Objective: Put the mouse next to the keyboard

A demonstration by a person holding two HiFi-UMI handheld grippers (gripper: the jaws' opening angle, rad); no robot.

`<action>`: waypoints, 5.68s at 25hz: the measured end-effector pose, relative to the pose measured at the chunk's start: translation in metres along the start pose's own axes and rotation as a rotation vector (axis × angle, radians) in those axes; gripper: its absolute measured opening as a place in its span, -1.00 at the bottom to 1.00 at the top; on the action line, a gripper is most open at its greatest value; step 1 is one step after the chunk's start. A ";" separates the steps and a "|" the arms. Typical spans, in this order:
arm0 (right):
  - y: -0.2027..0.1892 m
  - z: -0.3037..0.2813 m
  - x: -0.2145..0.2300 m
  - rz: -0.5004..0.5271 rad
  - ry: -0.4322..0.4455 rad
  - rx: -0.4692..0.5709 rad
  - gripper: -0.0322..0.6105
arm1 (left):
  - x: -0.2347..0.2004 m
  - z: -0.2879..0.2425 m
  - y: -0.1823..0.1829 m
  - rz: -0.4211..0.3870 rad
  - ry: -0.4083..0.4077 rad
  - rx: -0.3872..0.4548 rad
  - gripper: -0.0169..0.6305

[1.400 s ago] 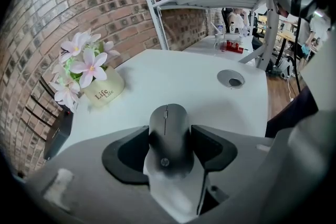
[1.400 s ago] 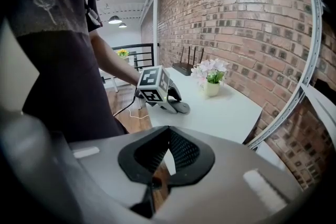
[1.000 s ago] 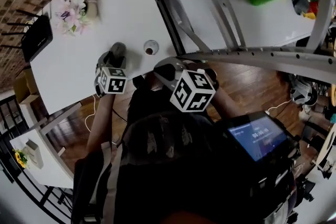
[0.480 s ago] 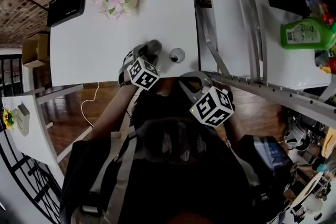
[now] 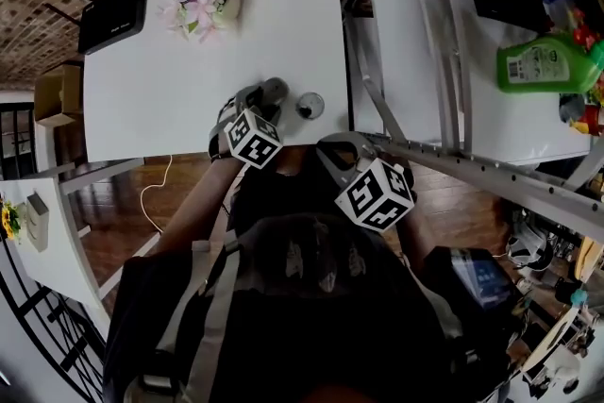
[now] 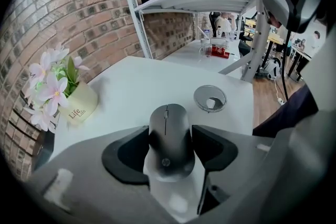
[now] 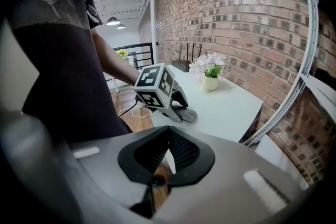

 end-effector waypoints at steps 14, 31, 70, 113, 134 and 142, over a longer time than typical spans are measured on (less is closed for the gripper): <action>-0.004 0.003 0.011 -0.010 0.005 -0.016 -0.88 | 0.011 -0.004 0.011 0.018 -0.049 0.004 -0.14; -0.001 -0.001 0.012 0.018 0.051 -0.028 -0.88 | 0.016 -0.010 0.024 0.041 -0.050 0.005 -0.13; -0.018 0.006 0.002 -0.068 0.047 -0.028 -0.88 | 0.014 -0.011 0.037 0.108 -0.131 -0.033 -0.06; 0.006 -0.018 -0.015 -0.069 0.086 -0.017 -0.88 | -0.039 0.005 -0.032 0.352 -0.047 -0.037 -0.09; 0.040 -0.044 -0.019 -0.057 0.065 -0.062 -0.88 | -0.052 0.007 -0.037 0.186 -0.114 0.007 -0.08; 0.048 -0.050 -0.019 -0.072 0.034 -0.080 -0.88 | -0.057 0.009 -0.045 0.240 -0.124 0.041 -0.11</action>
Point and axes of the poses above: the fingertips, and each gripper's own axes: z backward along the fingers, x to its right, y out of its top, the point moved 2 cm from there along z, backward along the fingers, and after that the axes turned 5 degrees about y, right-handed, at the moved point
